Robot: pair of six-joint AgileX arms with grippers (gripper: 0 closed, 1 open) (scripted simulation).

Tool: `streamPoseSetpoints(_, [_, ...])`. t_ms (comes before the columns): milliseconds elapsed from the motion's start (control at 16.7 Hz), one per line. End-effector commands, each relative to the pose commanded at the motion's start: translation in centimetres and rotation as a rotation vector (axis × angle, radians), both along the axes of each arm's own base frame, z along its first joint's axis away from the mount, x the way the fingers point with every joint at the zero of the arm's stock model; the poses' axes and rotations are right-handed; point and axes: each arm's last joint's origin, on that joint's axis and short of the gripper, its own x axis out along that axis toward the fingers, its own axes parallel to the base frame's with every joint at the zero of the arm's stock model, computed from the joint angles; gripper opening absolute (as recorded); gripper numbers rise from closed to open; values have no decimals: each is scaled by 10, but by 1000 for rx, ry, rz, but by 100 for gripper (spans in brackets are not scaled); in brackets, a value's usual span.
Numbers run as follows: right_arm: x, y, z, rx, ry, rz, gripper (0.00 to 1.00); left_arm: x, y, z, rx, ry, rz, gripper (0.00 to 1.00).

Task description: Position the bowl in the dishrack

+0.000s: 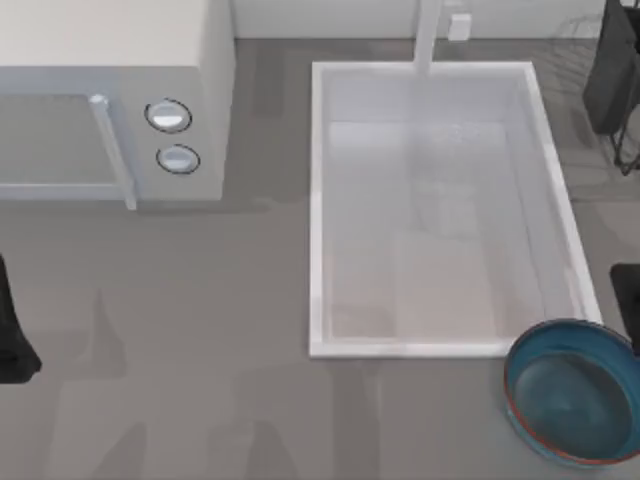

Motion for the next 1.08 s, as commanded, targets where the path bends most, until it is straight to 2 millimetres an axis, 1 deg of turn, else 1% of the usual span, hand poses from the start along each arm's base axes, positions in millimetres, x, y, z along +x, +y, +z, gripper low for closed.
streamPoseSetpoints(120, [2, 1, -14, -1, 3, 2, 100, 0, 0, 0, 0, 0, 0, 100])
streamPoseSetpoints(420, [5, 1, -71, 1, -10, 2, 100, 0, 0, 0, 0, 0, 0, 100])
streamPoseSetpoints(540, [2, 1, -88, 1, -6, 2, 100, 0, 0, 0, 0, 0, 0, 100])
streamPoseSetpoints(660, [0, 1, -95, 0, -2, 2, 100, 0, 0, 0, 0, 0, 0, 100])
streamPoseSetpoints(900, [0, 1, -95, 0, -1, 2, 100, 0, 0, 0, 0, 0, 0, 100])
streamPoseSetpoints(1080, [0, 1, -95, 0, -1, 2, 77, 0, 0, 0, 0, 0, 0, 100])
